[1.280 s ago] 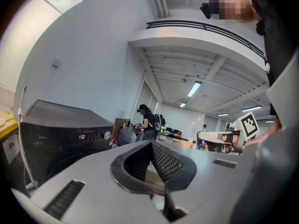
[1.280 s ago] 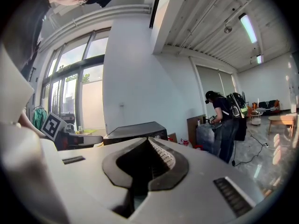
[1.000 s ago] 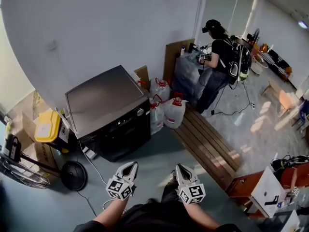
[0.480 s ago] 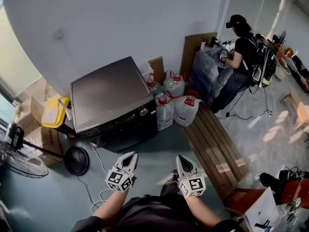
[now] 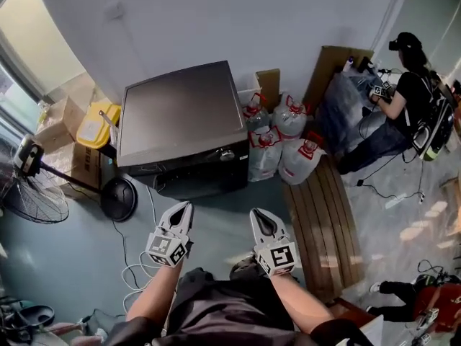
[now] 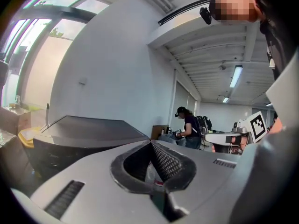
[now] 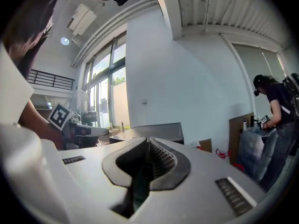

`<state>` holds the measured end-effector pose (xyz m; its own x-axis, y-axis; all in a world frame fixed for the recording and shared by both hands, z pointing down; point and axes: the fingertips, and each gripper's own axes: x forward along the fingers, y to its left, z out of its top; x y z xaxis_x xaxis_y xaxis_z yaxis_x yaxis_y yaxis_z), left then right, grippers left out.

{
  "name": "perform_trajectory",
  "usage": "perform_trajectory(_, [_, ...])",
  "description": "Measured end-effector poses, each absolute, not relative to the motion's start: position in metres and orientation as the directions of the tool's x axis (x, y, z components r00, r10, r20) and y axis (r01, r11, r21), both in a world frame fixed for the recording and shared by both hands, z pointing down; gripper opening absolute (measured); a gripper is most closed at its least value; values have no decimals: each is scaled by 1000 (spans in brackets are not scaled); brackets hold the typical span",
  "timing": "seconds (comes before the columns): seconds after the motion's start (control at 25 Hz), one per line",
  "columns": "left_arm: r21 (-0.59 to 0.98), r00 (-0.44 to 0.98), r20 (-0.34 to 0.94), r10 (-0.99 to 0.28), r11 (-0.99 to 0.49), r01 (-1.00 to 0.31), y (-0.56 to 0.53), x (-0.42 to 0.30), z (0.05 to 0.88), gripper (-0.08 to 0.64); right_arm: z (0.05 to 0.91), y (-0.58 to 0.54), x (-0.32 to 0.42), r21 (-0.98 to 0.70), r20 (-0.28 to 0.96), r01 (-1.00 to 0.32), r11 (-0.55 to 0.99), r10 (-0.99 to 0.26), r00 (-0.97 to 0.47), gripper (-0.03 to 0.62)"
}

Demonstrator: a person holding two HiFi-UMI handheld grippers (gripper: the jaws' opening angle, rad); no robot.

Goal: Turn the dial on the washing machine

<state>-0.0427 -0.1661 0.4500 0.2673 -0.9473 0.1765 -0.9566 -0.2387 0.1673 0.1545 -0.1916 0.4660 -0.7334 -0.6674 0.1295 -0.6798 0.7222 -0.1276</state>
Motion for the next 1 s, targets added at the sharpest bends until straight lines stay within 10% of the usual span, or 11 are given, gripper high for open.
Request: perform_trajectory(1.0, [239,310,187,-932,-263,-935,-237,-113,558,14,601,-329,27,-115,219,-680,724,-649,-729,232])
